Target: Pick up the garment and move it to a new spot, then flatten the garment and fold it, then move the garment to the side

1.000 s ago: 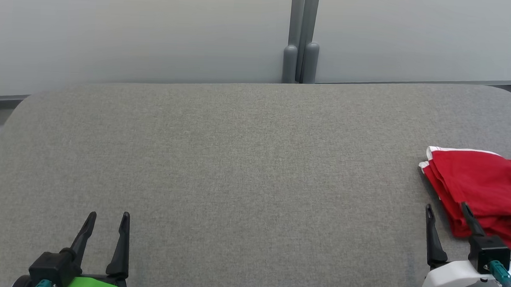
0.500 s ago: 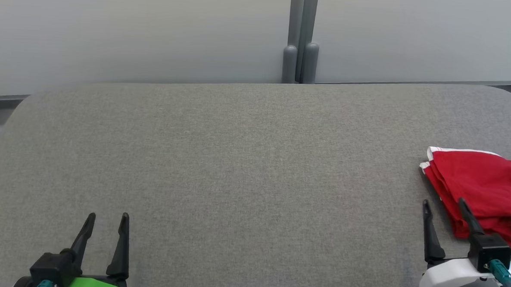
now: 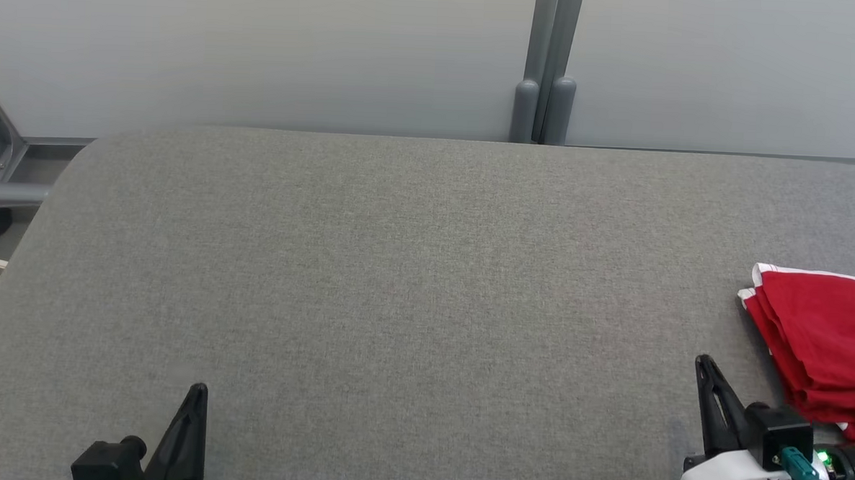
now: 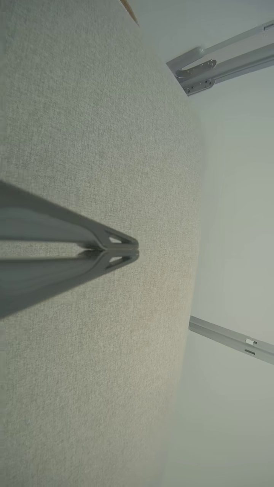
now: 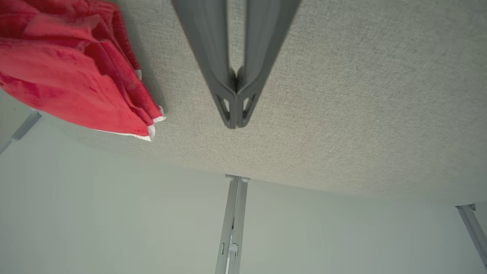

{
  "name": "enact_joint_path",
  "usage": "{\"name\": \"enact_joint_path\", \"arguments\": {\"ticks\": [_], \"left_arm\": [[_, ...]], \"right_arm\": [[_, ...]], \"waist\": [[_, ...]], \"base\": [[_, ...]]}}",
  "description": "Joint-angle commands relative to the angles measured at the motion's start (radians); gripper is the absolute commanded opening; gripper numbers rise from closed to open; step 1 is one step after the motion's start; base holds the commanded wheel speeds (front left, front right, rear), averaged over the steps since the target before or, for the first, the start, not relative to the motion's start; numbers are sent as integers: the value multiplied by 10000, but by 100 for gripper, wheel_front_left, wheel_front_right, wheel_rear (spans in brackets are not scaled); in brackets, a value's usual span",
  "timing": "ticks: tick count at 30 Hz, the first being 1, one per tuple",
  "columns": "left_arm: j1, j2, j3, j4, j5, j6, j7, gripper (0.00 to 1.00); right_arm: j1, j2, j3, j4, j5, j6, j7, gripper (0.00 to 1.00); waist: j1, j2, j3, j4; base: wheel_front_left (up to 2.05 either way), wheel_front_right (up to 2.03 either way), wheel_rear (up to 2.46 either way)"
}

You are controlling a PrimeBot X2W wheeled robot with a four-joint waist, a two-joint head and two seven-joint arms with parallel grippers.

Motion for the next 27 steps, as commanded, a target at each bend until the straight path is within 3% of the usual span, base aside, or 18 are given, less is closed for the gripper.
{"name": "enact_joint_path", "arguments": {"ticks": [1, 27], "left_arm": [[-37, -6, 36, -49, -227, 0, 57, 0], [-647, -293, 583, -149, -4248, -11, 1147, 0]], "right_arm": [[-109, -11, -74, 22, 260, 0, 110, 0], [-477, -73, -99, -54, 5570, -5, 1215, 0]], "waist": [[0, 1, 2, -9], [0, 14, 34, -214]], "base": [[0, 0, 0], [0, 0, 0]]}}
